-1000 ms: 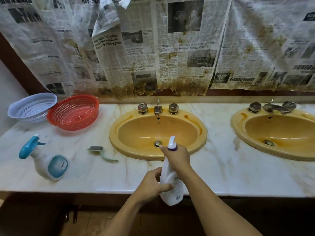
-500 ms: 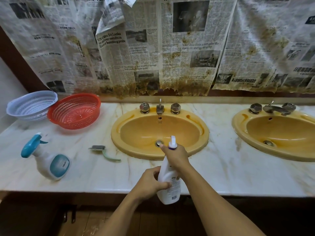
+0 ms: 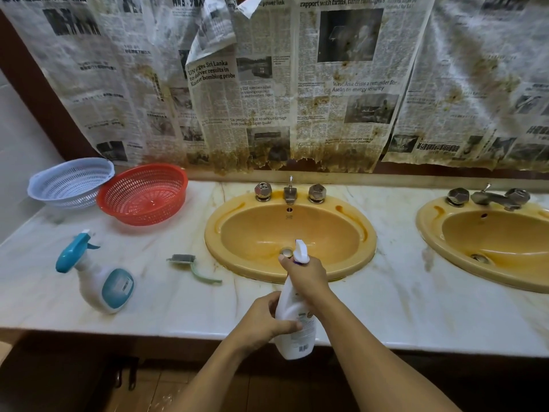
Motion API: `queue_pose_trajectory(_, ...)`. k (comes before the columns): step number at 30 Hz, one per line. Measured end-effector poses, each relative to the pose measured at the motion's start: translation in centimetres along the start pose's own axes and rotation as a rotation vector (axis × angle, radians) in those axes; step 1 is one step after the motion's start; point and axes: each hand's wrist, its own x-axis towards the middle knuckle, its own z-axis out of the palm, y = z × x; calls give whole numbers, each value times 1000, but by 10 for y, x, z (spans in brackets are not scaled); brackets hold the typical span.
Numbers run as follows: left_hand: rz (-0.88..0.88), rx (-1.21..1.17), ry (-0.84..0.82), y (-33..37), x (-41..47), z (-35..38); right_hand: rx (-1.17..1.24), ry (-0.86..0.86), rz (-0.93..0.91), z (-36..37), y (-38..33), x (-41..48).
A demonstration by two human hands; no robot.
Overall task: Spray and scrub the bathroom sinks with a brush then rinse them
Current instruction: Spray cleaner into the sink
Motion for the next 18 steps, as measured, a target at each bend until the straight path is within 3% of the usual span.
queue_pose_trajectory(6, -4, -42, 8, -14, -2, -19, 68, -102, 28, 20, 5, 5)
queue_pose_trajectory(14, 8, -8, -2, -21, 0, -46, 64, 0, 55, 47, 6, 10)
queue_pose_trajectory(18, 15, -4, 13, -21, 3, -54, 121, -77, 36, 48, 1, 14)
